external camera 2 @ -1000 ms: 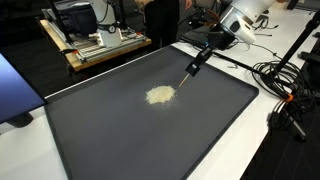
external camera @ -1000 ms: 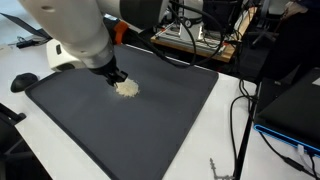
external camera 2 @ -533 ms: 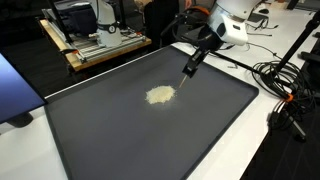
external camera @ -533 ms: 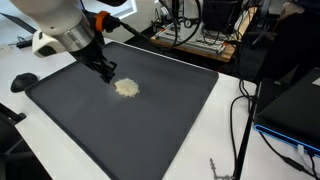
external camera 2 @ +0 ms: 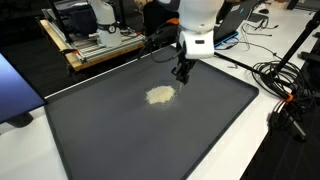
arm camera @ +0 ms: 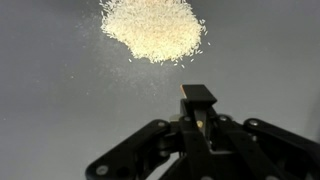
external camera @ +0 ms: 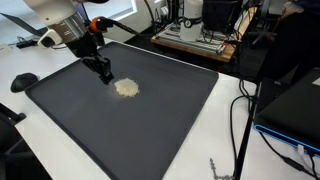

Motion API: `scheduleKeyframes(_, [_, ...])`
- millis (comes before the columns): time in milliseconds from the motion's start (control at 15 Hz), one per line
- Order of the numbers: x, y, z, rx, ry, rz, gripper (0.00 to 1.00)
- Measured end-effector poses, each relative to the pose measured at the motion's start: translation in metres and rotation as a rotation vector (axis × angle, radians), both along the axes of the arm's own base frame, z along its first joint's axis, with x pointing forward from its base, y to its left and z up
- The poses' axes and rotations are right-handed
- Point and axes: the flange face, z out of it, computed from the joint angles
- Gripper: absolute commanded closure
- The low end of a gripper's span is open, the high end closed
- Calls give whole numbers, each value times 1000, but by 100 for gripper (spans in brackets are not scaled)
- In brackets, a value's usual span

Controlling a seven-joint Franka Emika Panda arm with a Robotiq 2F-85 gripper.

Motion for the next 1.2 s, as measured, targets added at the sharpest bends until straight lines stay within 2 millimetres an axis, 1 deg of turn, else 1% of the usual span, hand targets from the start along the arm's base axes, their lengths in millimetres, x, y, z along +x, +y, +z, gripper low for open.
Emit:
scheduleKeyframes(200, [-24, -24, -7, 67, -33, -37, 97])
scheduleKeyframes(533, [-74, -48, -11, 221, -67, -154, 97])
scheduleKeyframes(867, [-126, -67, -17, 409, -97, -376, 97])
scheduleKeyframes(1133, [-166, -84, -27, 521, -111, -601, 97])
scheduleKeyframes(1200, [-175, -90, -32, 534, -118, -659, 88])
